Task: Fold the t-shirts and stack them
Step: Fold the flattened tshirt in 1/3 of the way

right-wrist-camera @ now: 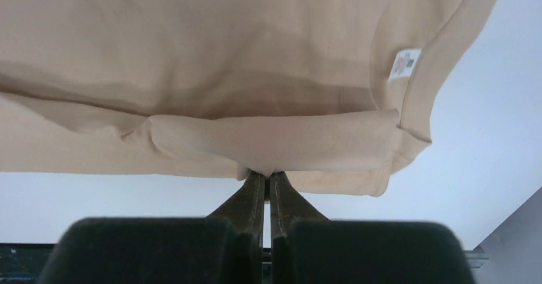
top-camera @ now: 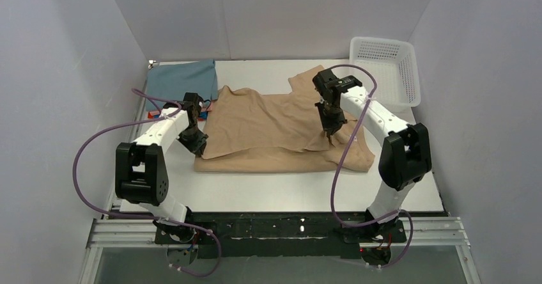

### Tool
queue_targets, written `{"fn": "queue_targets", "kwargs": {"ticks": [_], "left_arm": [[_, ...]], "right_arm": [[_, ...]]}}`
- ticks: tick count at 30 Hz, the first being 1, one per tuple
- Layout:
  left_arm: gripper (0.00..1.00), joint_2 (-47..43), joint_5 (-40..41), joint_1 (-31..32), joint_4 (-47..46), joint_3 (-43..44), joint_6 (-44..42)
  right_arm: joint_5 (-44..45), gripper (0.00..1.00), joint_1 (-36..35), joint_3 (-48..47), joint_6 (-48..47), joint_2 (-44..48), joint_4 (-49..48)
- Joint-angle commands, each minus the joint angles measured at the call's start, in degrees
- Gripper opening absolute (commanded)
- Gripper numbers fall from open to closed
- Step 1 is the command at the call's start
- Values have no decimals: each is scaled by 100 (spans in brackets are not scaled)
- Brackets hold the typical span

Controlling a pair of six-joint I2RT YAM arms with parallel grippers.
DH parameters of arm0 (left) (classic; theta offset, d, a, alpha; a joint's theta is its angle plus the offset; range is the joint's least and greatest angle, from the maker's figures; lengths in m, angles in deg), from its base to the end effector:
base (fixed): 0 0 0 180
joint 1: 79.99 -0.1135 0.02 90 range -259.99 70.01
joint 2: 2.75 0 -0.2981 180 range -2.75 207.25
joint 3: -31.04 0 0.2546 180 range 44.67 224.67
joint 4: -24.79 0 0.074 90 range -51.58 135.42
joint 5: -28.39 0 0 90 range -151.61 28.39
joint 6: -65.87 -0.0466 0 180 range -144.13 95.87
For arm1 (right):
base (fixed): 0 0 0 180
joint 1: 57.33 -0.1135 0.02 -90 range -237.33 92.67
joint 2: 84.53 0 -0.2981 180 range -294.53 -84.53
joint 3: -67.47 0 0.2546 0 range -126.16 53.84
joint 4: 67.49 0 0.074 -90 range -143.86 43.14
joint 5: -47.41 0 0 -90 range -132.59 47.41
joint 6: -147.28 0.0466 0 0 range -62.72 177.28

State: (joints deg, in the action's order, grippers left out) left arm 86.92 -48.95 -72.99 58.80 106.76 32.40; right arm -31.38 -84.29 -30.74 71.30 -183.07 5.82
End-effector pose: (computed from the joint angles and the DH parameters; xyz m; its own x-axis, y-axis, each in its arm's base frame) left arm 0.3440 -0.0320 0.2615 -0.3842 -0.7728 -0.5051 -0.6297 0.6194 -0.4688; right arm 0.3184 0.1518 0.2920 -0.9257 -0.2042 -0.3185 -0.1769 0.9777 -0.1127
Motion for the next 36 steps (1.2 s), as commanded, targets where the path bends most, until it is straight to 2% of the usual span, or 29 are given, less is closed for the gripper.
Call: {"fn": "queue_targets", "kwargs": {"ticks": [1, 3, 4, 7, 8, 9, 10, 11, 12, 15, 18, 20, 24, 28, 36], "left_arm": [[18, 476, 73, -114, 920, 522, -282], [51, 524, 119, -141, 958, 613, -354], [63, 480, 126, -158, 951, 650, -396], [92, 172, 107, -182, 971, 766, -538], [98, 45, 22, -182, 954, 773, -601], [98, -91, -85, -182, 939, 762, -645], [98, -213, -275, -180, 917, 736, -699], [98, -319, -456, -177, 879, 685, -750], [98, -432, -654, -176, 849, 585, -791], [98, -664, -1558, -138, 483, 212, -979], [98, -752, -2247, 55, -84, -244, -1096], [98, -679, -2414, 257, -349, -453, -1168], [98, -321, -2546, 520, -531, -539, -1260], [98, -82, -2424, 530, -723, -667, -1362], [98, 118, -2171, 526, -586, -748, -1461]], "right_arm": [[162, 1, 82, -621, -320, -609, -126], [247, 3, 155, -956, -355, -1037, -130], [306, 9, 191, -1205, -336, -1243, -73], [326, 28, 283, -1929, -289, -1810, 108], [382, 34, 301, -2173, -205, -1984, 267], [477, 47, 305, -2344, -106, -2031, 336], [537, 67, 305, -2411, -15, -1995, 341], [543, 75, 305, -2325, 71, -1867, 285], [527, 78, 305, -2118, 164, -1674, 151], [153, 81, 304, -1022, 384, -760, -542], [-1111, 83, 305, 418, 511, 230, -1569], [-1842, 84, 305, 1188, 651, 646, -2195], [-2380, 84, 305, 2068, 920, 912, -2937], [-2516, 84, 305, 2364, 1004, 761, -3351], [-2397, 83, 301, 1718, 1004, -92, -3779]]}}
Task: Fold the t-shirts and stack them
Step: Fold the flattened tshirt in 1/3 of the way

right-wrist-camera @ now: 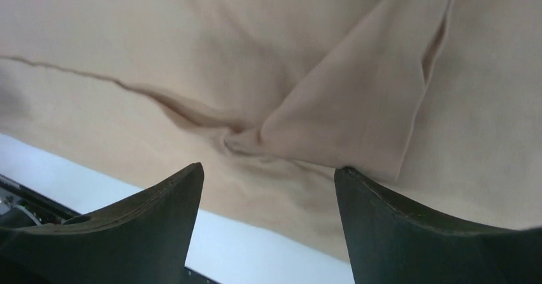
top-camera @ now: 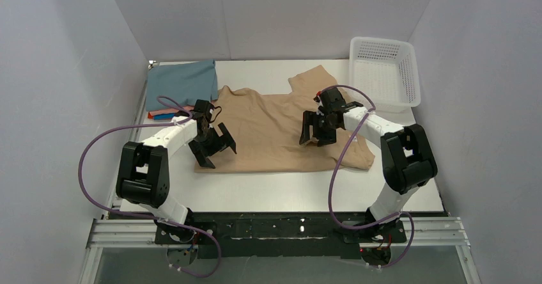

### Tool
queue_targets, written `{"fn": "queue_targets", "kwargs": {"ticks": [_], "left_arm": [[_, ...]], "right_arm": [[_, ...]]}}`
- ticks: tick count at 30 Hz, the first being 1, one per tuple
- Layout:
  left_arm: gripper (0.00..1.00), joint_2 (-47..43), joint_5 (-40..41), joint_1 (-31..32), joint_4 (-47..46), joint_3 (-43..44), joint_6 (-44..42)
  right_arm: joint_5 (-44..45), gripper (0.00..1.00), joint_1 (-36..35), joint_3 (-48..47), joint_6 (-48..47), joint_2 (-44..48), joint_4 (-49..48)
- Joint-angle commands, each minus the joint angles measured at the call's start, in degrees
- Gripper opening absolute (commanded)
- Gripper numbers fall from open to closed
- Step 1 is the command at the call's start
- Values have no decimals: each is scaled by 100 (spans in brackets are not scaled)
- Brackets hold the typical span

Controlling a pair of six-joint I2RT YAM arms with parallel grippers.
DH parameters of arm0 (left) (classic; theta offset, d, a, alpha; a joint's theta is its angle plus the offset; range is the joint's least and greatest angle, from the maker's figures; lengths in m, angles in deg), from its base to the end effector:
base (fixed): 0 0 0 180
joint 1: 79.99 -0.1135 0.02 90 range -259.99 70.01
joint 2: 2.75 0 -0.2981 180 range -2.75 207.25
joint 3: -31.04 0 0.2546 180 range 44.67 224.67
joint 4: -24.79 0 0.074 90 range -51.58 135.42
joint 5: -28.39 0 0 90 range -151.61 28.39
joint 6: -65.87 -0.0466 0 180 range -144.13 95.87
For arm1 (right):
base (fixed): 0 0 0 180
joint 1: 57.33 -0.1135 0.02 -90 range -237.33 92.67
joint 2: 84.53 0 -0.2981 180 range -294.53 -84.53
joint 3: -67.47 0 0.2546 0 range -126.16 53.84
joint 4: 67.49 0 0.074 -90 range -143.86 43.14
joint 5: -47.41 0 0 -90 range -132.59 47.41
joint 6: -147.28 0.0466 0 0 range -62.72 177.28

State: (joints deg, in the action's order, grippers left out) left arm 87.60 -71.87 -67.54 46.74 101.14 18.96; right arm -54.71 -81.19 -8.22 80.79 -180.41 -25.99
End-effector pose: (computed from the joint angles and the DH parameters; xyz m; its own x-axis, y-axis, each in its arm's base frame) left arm 0.3395 -0.0834 0.2430 -0.7120 -0.5312 -0.4593 -0.1991 0.7799 -0.5935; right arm 0.3127 0.1490 0.2169 -0.9324 0.0141 -0.3611 -0.1250 0.9251 0.3587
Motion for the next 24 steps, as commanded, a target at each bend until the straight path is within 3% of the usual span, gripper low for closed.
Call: {"fn": "queue_targets", "kwargs": {"ticks": [1, 9, 13, 16, 24], "left_arm": [[98, 46, 158, -15, 643, -188, -115], [98, -305, 391, -17, 866, -172, -167], [98, -490, 545, -14, 1039, -123, -216], [98, -638, 482, -16, 1060, -132, -247], [98, -853, 341, -22, 926, -200, -261]], "right_arm": [[-35, 83, -6, -689, 85, -518, -659], [2, 82, -65, -2275, 309, -1453, -1041], [-134, 81, -130, -2461, -13, -1352, -959], [251, 81, -137, -1963, -125, -824, -680], [890, 82, -128, 527, 246, 751, -1036]]}}
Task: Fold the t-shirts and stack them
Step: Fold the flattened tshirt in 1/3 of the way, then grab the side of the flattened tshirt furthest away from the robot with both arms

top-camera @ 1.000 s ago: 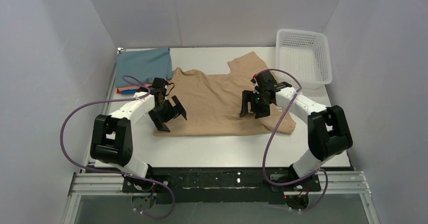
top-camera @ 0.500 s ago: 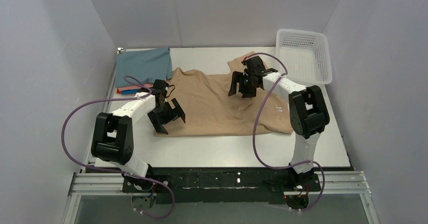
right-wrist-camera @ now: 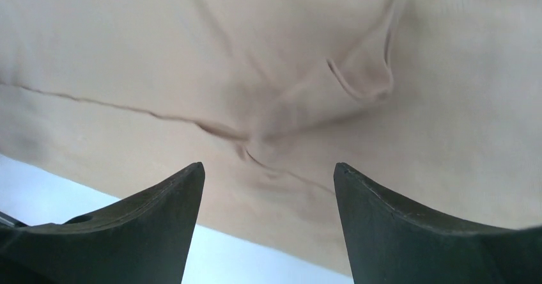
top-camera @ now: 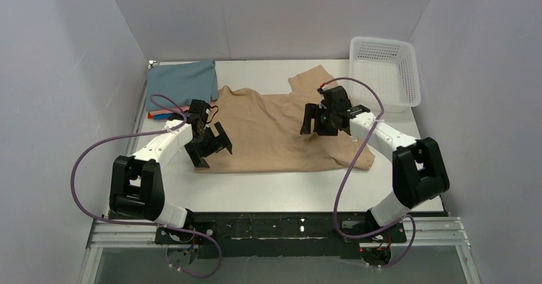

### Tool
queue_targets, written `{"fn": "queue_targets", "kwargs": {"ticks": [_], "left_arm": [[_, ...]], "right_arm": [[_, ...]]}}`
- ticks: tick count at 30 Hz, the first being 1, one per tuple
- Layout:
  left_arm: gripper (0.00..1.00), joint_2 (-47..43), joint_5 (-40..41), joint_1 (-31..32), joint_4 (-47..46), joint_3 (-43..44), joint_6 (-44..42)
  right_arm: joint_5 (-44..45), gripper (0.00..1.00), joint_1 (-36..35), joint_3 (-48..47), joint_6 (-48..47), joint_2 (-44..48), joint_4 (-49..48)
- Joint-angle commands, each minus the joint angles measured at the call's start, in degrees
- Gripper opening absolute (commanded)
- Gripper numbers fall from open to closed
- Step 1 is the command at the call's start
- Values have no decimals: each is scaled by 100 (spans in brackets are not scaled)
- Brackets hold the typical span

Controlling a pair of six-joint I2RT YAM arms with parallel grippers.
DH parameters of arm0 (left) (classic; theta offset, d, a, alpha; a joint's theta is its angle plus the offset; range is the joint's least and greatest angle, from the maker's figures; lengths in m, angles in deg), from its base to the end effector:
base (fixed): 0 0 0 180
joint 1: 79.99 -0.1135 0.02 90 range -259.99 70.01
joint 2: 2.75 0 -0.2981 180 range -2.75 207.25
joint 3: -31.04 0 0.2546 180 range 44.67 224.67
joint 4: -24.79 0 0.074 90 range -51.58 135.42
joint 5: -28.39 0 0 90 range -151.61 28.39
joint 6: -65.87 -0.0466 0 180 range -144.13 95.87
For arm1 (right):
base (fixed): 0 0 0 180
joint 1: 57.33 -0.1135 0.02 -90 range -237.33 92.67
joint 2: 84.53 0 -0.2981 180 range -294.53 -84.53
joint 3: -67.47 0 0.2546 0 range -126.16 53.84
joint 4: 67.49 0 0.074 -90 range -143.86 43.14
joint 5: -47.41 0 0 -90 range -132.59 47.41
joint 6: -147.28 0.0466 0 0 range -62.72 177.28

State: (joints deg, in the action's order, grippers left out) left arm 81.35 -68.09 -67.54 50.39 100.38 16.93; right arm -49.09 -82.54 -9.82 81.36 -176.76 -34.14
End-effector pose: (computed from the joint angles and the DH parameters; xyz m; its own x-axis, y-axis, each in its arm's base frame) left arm 0.3184 -0.0757 0.2672 -0.6727 -0.5199 -0.5266 -0.1905 0.8093 -0.5556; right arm 0.3213 0.1571 0.2559 -0.8171 0.0634 -0.5730 -0.1730 0.9212 0.3486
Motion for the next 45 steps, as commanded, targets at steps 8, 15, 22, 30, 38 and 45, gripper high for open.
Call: {"fn": "queue_targets", "kwargs": {"ticks": [8, 15, 22, 30, 38, 45], "left_arm": [[98, -277, -34, -20, 566, -178, -27], [98, -291, 45, -21, 624, -136, -39], [98, -77, -183, -16, 531, 155, -133], [98, 999, -651, 167, -293, 730, -40], [98, 1597, -803, 225, -422, 283, 95], [98, 505, -780, 518, -327, -1207, 304]], "right_arm": [[-70, 82, 8, 40, 281, -626, -658], [-206, 81, -10, -2194, 94, -1914, 14], [995, 82, -1, -1374, -21, -1207, 629], [464, 82, 130, 93, 215, -711, 61], [255, 82, 138, 840, 519, -553, 356], [-136, 82, 139, 1926, 766, 557, 946]]}}
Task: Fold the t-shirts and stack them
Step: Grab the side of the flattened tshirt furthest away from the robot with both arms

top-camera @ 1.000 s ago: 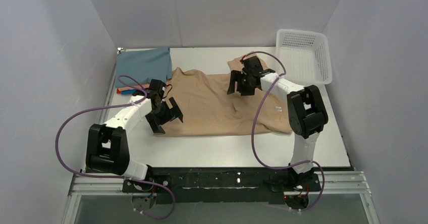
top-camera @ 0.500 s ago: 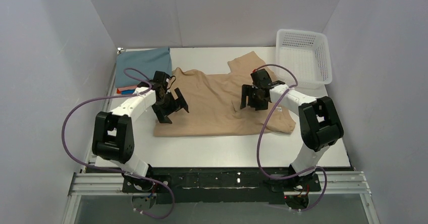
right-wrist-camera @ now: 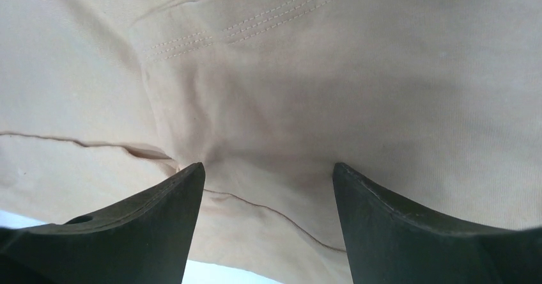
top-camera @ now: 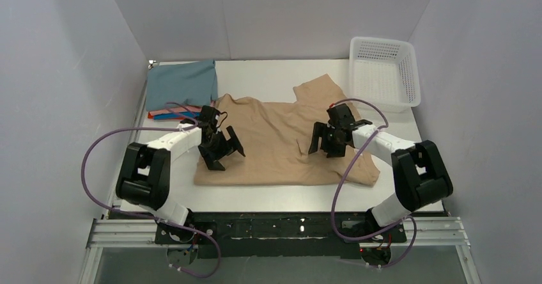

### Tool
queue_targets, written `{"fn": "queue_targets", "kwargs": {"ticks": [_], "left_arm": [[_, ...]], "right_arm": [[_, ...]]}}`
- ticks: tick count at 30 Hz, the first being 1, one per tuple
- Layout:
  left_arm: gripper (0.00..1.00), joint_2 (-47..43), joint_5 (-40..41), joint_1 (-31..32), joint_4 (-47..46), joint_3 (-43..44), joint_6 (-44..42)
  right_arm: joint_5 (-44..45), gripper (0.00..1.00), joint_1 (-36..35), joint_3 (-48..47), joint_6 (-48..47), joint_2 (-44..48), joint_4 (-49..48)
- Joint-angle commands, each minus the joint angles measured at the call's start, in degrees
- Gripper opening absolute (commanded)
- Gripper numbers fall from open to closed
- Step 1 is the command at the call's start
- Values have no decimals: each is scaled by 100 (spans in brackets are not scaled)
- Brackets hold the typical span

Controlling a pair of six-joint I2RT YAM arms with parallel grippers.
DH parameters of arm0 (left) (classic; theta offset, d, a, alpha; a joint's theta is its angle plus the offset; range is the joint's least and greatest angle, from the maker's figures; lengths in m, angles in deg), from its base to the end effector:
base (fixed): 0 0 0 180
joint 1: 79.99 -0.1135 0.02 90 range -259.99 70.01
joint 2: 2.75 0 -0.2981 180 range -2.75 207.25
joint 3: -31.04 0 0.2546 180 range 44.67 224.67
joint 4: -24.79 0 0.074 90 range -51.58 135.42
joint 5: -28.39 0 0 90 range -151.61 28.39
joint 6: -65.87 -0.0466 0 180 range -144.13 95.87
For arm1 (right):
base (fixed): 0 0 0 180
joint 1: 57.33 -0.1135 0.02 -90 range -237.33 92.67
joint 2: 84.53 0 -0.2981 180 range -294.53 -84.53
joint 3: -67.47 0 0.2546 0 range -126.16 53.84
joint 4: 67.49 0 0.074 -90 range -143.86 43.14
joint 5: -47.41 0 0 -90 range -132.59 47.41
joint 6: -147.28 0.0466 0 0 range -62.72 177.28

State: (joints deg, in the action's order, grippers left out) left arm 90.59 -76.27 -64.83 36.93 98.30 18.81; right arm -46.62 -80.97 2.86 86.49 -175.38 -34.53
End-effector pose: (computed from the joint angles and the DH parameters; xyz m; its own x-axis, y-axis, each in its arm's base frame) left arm 0.3440 -0.1054 0.2255 -0.7402 -0.4823 -0.4685 -0.0811 0.7557 -0.6498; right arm 0.2868 0.1291 0.1955 -0.8981 0.1383 -0.4175 0.0061 0.9531 0.3026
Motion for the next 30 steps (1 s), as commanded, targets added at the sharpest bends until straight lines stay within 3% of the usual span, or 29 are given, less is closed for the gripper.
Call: {"fn": "queue_targets", "kwargs": {"ticks": [1, 6, 11, 18, 21, 25, 30], "left_arm": [[98, -638, 88, 287, 1100, -1224, 161], [98, -1770, 482, 421, 1562, -2043, 409], [98, -2248, 958, 479, 1779, -2146, 493], [98, -2366, 923, 479, 2134, -1744, 368], [98, -2423, 1018, 480, 2256, -1226, 242], [98, -2193, 1869, 460, 2419, -235, 97], [98, -823, 2040, 75, 2182, 1409, -177]], "right_arm": [[-438, 82, -18, 792, 283, 565, 1075], [-801, 82, -35, 1473, 480, 1324, 1270], [-589, 82, -36, 1601, 451, 1795, 1372], [1017, 87, -22, 739, 353, 1874, 1852], [1124, 88, -18, 107, 208, 1845, 1895], [1463, 93, 18, -458, 208, 2027, 1691], [1853, 97, 166, -769, 371, 2265, 1267]]}}
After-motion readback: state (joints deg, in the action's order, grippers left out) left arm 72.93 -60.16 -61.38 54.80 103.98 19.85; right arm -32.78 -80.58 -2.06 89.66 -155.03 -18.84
